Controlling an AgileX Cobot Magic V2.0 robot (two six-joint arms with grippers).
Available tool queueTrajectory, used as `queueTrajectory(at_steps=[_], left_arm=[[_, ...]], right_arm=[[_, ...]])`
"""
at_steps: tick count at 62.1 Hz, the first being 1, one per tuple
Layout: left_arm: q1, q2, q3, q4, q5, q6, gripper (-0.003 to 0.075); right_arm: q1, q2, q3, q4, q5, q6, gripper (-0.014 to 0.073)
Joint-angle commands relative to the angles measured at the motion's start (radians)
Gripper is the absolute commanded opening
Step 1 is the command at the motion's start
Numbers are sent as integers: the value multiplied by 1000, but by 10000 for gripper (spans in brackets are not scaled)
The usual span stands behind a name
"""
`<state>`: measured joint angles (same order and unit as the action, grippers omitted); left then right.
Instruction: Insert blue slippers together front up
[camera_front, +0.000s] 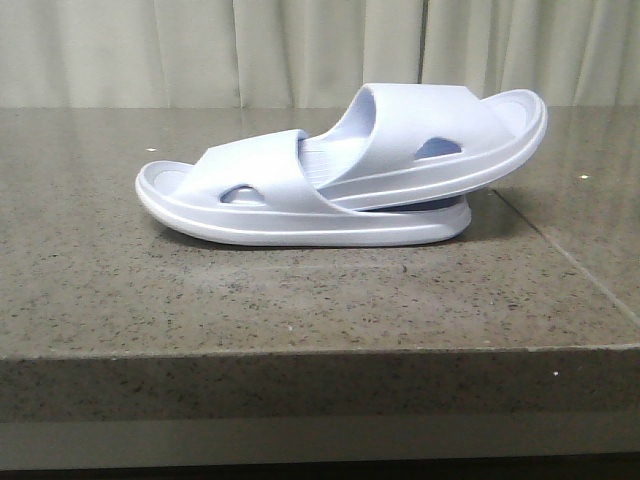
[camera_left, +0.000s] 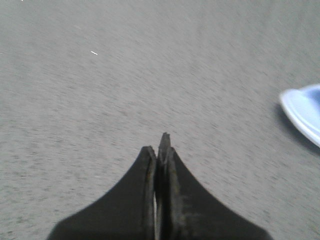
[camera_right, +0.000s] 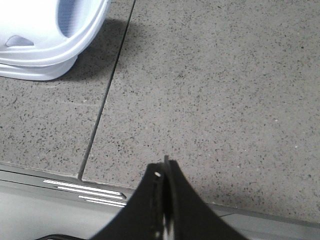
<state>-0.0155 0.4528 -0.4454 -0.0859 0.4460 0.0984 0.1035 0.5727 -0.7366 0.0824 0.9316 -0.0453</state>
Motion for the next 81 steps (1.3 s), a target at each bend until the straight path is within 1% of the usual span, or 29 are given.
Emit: queueTrajectory(at_steps=[1, 11, 17, 27, 28, 31, 42, 52, 81], left_arm=[[39, -94, 84, -24, -200, 13, -20], [50, -275, 275, -24, -346, 8, -20], [50, -373, 363, -24, -393, -6, -20], [50, -480, 453, -23, -446, -28, -20], [50, -475, 456, -23, -464, -30, -20], [50, -472, 454, -19, -452, -32, -20], [40, -475, 456, 1, -529, -32, -20], [8, -475, 456, 3, -528, -32, -20], [10, -474, 456, 3, -528, -32, -20]], right_arm=[[0, 1, -26, 0, -60, -4, -68], [0, 1, -26, 0, -60, -4, -68], [0, 1, -26, 0, -60, -4, -68], [0, 1, -26, 0, -59, -4, -68], [0, 1, -26, 0, -59, -4, -68], [0, 1, -26, 0, -56, -4, -68], [0, 2, -26, 0, -54, -4, -68], [0, 2, -26, 0, -53, -4, -68], [0, 2, -26, 0, -53, -4, -68]])
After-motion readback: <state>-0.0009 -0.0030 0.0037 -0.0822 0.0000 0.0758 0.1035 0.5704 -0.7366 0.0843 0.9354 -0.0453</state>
